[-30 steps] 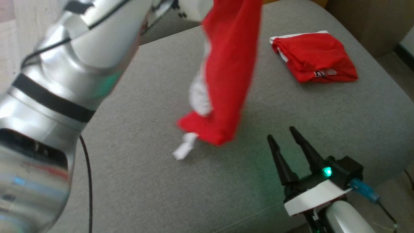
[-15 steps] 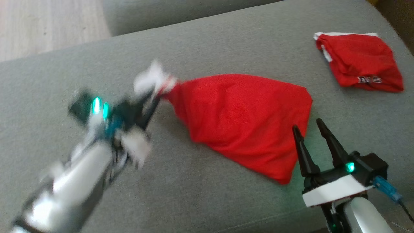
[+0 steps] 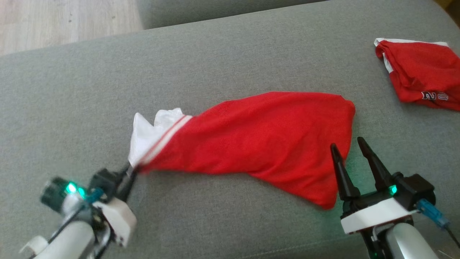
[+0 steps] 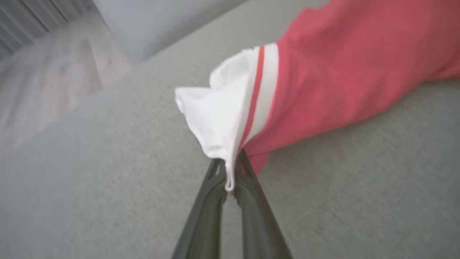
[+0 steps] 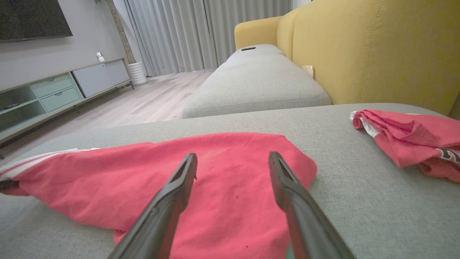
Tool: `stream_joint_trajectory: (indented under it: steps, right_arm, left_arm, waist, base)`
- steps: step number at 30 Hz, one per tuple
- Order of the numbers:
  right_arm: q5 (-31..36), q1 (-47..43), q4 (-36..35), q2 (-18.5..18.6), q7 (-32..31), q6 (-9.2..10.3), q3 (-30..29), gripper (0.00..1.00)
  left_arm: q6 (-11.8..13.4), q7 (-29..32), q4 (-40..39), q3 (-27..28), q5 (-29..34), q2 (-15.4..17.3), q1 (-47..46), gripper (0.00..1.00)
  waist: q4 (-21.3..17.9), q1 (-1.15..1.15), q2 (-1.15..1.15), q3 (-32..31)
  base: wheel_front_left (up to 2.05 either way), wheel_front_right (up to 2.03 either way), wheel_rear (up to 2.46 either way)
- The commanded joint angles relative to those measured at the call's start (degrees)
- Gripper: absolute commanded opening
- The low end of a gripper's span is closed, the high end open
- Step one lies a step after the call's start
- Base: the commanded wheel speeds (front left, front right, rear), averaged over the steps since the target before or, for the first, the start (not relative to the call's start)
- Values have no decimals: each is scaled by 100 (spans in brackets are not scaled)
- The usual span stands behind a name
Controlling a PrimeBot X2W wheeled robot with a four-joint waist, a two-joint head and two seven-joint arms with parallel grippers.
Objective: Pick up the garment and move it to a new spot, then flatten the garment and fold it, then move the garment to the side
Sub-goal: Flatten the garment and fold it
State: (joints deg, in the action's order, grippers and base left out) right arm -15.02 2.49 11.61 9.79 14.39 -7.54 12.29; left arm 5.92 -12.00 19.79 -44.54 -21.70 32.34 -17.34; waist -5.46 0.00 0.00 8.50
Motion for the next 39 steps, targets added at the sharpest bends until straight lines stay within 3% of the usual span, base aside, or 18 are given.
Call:
stream_joint_trajectory:
  steps: [1, 2, 3, 5, 12, 15, 19, 26, 33, 34, 35, 39]
  right_arm:
    - [54, 96, -132, 77, 61, 5, 134, 100]
    - [51, 102, -120, 75, 61, 5, 148, 100]
    - [48, 108, -110, 74, 61, 5, 162, 100]
    - [34, 112, -94, 87, 61, 5, 185, 100]
    - [6, 85, -64, 165, 61, 5, 148, 100]
    - [13, 121, -56, 167, 61, 5, 203, 100]
    - [13, 189, -54, 165, 61, 5, 260, 100]
    - [2, 325, -24, 176, 61, 5, 366, 100]
    - [-7, 421, -6, 154, 61, 5, 430, 100]
    - [-10, 433, 2, 151, 61, 5, 435, 100]
    - [-13, 441, 13, 146, 61, 5, 432, 100]
    - [-12, 457, 52, 120, 61, 5, 404, 100]
  left_arm:
    - [-166, 296, -126, 128, -219, 142, -5, 0]
    - [-251, 493, -116, 88, -338, 122, 53, 29]
    - [-335, 715, -124, 29, -427, 125, 104, 100]
    - [-348, 1007, -213, 32, -566, 163, 153, 100]
    - [368, 1001, -1264, 782, -935, 353, 90, 100]
    - [478, 1038, -1353, 974, -1059, 375, -17, 100]
    - [494, 1019, -1061, 1151, -1284, 238, -177, 100]
    - [247, 1207, 172, 1194, -1575, -34, -651, 100]
    - [91, 1334, 1156, 994, -1430, -163, -1107, 100]
    - [58, 1336, 1255, 963, -1413, -179, -1147, 86]
    - [-5, 1342, 1330, 939, -1431, -212, -1167, 0]
    - [-212, 1291, 1417, 863, -1435, -223, -1236, 0]
  waist:
    - [7, 0, 0, -10]
    - [4, 0, 0, -15]
    - [-2, 0, 0, -21]
    - [-24, 0, 0, -33]
    - [-102, 0, 0, -19]
    - [-169, 0, 0, 41]
    - [-239, 0, 0, 120]
    - [-391, 0, 0, 353]
    - [-504, 0, 0, 550]
    - [-518, 0, 0, 561]
    - [-530, 0, 0, 565]
    - [-566, 0, 0, 532]
  base:
    - [0, 0, 0]
    - [0, 0, 0]
    - [0, 0, 0]
    - [0, 0, 0]
    - [0, 0, 0]
    - [0, 0, 0]
    - [0, 0, 0]
    - [0, 0, 0]
    - [0, 0, 0]
    - [0, 0, 0]
    - [0, 0, 0]
    - [0, 0, 0]
